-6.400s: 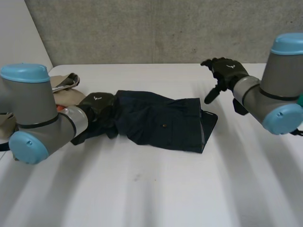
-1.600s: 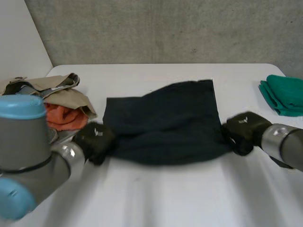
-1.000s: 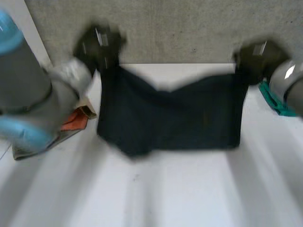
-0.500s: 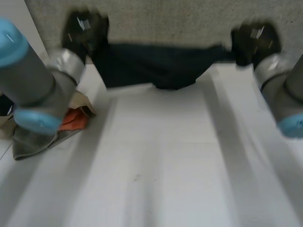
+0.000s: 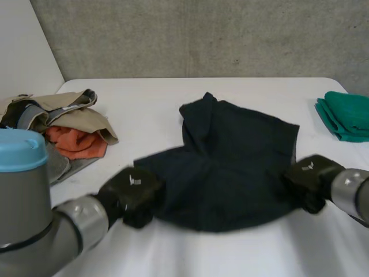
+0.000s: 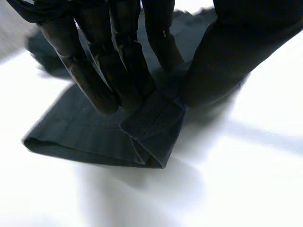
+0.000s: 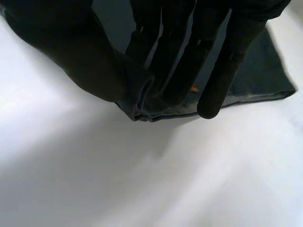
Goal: Fold the laundry.
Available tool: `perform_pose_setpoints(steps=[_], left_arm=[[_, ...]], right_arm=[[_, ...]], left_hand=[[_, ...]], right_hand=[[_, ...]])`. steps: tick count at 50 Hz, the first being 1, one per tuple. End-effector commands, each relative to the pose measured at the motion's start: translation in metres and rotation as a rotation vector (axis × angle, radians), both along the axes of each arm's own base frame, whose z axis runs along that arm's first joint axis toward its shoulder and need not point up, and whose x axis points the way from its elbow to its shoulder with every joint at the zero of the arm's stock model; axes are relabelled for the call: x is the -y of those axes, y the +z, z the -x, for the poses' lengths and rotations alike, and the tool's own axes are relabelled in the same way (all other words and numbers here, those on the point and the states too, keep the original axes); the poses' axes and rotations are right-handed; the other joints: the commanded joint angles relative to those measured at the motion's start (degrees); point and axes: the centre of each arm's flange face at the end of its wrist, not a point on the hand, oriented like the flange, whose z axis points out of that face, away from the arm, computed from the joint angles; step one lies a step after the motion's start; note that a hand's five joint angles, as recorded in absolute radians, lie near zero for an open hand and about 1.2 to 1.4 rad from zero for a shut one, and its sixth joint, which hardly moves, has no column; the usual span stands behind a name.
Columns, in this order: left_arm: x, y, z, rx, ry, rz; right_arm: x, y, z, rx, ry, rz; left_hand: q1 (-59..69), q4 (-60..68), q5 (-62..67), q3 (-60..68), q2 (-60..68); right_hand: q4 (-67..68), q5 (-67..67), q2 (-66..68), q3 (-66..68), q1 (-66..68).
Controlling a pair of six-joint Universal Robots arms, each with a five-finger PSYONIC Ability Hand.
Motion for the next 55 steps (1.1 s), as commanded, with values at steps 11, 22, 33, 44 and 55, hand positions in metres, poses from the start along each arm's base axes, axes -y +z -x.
perform_pose_setpoints(steps=[11, 22, 33, 44, 55], left_arm=[[0.008, -0.002, 0.018, 0.095, -0.062, 0.078], [0.12, -0.008, 0.06, -0.086, -0.029, 0.403], [0.166, -0.049, 0.077, -0.054, -0.123, 0.264], [0.187, -0.074, 0.087, -0.073, -0.175, 0.303], [0.194, -0.081, 0.098, -0.057, -0.127, 0.371]], right_arm=[[0.008, -0.009, 0.014, -0.044, 0.02, -0.035], [0.014, -0.023, 0.008, 0.026, -0.017, 0.049], [0.013, -0.032, 0.004, 0.035, -0.004, 0.071], [0.014, -0.037, 0.004, 0.032, -0.01, 0.074], [0.015, -0.035, 0.005, 0.037, -0.022, 0.085]], left_hand=[[-55.16, -58.5, -57.46, -58.3, -58.72], [-37.99, -41.32, -40.29, -41.13, -41.55], [-21.14, -24.48, -23.44, -24.28, -24.7], [-19.79, -23.12, -22.09, -22.93, -23.35], [14.81, 11.47, 12.5, 11.66, 11.24]], right_hand=[[11.26, 11.65, 12.82, 11.64, 17.01], [11.26, 11.65, 12.82, 11.64, 17.01], [11.26, 11.65, 12.82, 11.64, 17.01], [11.26, 11.65, 12.82, 11.64, 17.01], [11.26, 11.65, 12.82, 11.64, 17.01]])
